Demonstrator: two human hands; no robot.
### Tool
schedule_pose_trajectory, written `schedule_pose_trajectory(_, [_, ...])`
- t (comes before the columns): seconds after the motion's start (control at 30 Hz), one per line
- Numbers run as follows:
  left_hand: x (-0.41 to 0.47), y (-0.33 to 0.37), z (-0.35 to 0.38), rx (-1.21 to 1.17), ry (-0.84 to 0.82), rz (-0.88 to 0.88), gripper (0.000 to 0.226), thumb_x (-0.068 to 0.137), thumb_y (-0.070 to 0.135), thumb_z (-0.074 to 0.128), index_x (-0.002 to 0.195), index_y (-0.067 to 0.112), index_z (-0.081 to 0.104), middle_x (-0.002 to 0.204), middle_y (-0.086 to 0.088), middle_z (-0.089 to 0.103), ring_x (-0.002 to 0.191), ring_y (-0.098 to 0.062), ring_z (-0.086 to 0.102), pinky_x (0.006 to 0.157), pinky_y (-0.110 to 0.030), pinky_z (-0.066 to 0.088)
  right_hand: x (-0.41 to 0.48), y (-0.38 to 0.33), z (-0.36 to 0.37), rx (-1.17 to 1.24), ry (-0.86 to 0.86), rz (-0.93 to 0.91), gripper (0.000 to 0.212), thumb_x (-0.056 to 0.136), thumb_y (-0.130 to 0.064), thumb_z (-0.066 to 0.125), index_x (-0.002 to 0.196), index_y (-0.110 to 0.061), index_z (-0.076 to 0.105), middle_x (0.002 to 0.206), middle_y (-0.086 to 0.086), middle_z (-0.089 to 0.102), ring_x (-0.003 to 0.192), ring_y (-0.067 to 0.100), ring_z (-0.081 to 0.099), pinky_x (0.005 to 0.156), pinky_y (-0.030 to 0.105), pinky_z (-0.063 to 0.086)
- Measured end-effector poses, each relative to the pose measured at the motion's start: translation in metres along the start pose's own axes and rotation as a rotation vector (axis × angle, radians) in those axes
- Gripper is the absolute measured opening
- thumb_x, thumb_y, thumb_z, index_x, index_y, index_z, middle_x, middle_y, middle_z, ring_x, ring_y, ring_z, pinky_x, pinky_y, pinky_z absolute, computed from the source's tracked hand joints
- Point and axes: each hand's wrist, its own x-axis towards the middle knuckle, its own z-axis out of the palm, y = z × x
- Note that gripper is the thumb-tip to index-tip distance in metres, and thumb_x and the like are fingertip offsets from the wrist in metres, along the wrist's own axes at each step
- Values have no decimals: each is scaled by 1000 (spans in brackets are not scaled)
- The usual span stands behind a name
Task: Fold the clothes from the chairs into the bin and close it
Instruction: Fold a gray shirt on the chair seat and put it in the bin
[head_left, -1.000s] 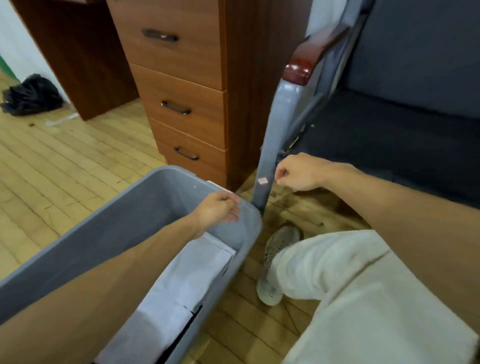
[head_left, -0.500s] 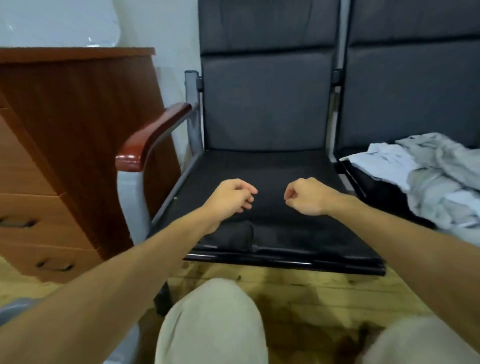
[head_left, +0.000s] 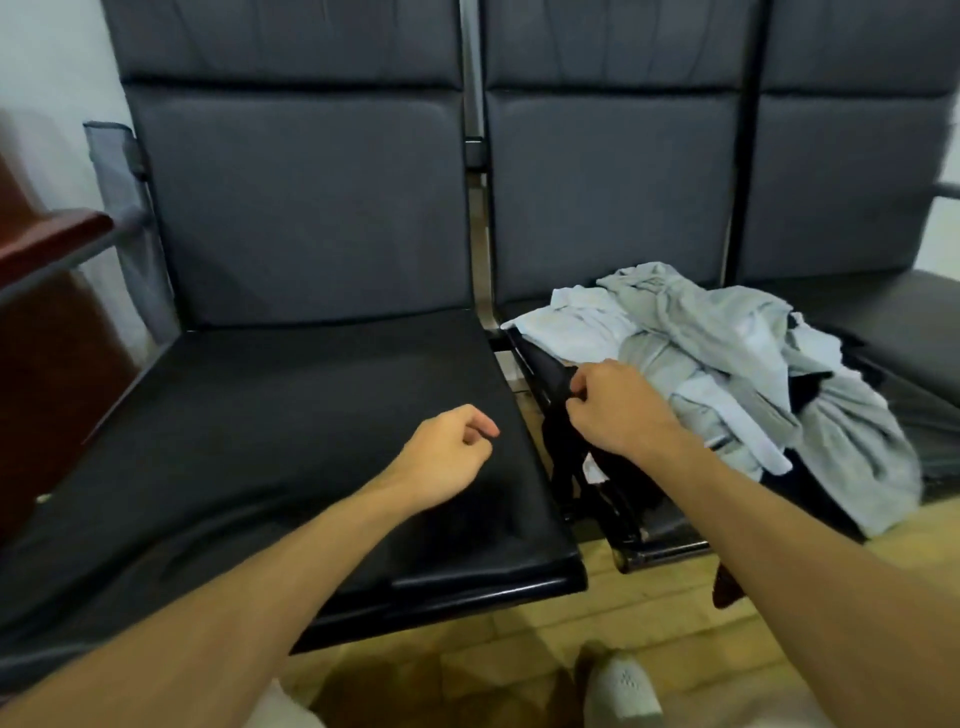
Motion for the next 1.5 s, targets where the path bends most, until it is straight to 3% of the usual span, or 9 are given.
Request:
schedule_pose_trajectory(0.13, [12,8,29,150,-25,133,19,93,13,51,97,27,63,94,5,58,79,-9,55,68,-16,42,-9,47,-5,-162,71,134,40,90,-29,54,125,-10,54,129,14,48,123,34,41,100,43,37])
schedule_pose_trajectory(0.3, [19,19,47,110,44,195,26,94,11,49,87,34,61,87,12,53,69,-4,49,64,-19,36,-15,81,-4,7,-22,152,49,95,-39,52,136,-12,46,134,15,45,124,32,43,101,39,37])
schedule_pose_trajectory(0.5, [22,34,62,72,61,198,29,93,12,48,84,35,63,84,11,54,66,-6,50,63,-21,37,-17,99,-15,17,194,363,50,96,-37,45,141,-15,43,155,17,16,137,38,26,112,47,21])
schedule_pose_trajectory(0.67, [21,49,74,56,52,223,31,93,11,48,83,37,60,76,12,52,62,-4,48,60,-20,36,-20,120,-12,63,82,477,46,99,-38,36,134,-10,45,141,16,41,130,39,35,106,48,27])
schedule_pose_trajectory(0.9, [14,50,72,128,46,266,28,95,12,47,88,35,62,82,13,53,65,-4,50,62,-17,36,-21,117,-24,234,363,451,33,101,-21,35,112,-12,66,110,14,64,118,37,43,101,47,28])
schedule_pose_trajectory(1.1, [3,41,55,129,50,259,28,95,11,48,90,34,63,88,10,57,69,-6,52,64,-20,41,-18,96,-30,98,441,310,27,95,-17,49,101,-22,74,96,2,70,101,26,56,91,38,27])
schedule_pose_trajectory(1.2, [-4,37,44,97,57,234,29,95,11,49,89,35,63,91,6,61,73,-10,56,66,-20,45,-14,74,-35,394,454,306,20,92,-13,56,98,-17,75,100,3,72,103,26,61,100,38,37])
schedule_pose_trajectory(1.33, [-14,36,25,-123,75,126,25,97,11,48,95,28,66,92,1,67,85,-10,63,71,-10,46,-20,32,-37,690,454,145,14,88,-5,62,94,-8,75,93,2,73,89,12,64,89,25,50])
schedule_pose_trajectory(1.5, [-26,25,-5,-487,89,3,27,102,21,38,107,21,64,102,-1,71,100,-14,66,97,-33,49,-29,-48,-26,878,212,-218,21,88,5,57,84,-12,68,90,-3,66,82,3,59,76,13,45])
